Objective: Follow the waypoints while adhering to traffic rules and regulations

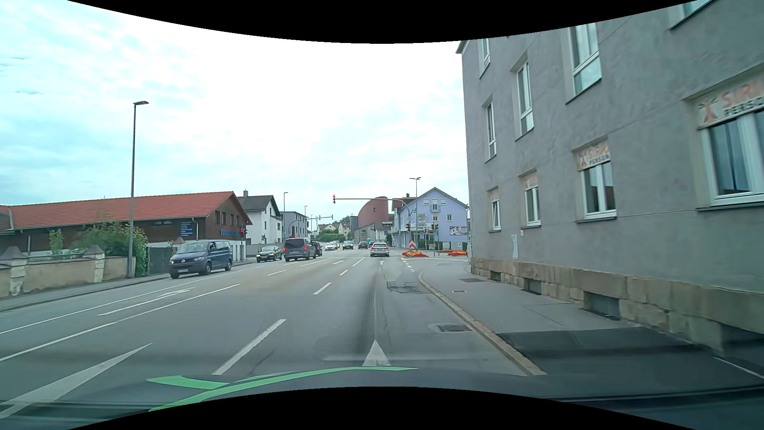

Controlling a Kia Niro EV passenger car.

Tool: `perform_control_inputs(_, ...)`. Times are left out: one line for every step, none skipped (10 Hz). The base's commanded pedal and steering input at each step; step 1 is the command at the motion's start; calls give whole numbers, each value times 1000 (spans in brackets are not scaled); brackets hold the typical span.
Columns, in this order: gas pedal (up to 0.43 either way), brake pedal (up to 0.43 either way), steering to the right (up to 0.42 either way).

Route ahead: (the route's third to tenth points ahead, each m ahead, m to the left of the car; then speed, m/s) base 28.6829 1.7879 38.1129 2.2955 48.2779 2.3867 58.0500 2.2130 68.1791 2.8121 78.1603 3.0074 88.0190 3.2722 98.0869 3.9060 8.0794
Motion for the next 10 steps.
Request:
perform_control_inputs(0, 91, 0)
perform_control_inputs(0, 91, 0)
perform_control_inputs(0, 91, 0)
perform_control_inputs(0, 91, 0)
perform_control_inputs(0, 91, 0)
perform_control_inputs(0, 91, 0)
perform_control_inputs(0, 104, 0)
perform_control_inputs(0, 116, 1)
perform_control_inputs(0, 122, 6)
perform_control_inputs(0, 122, 7)
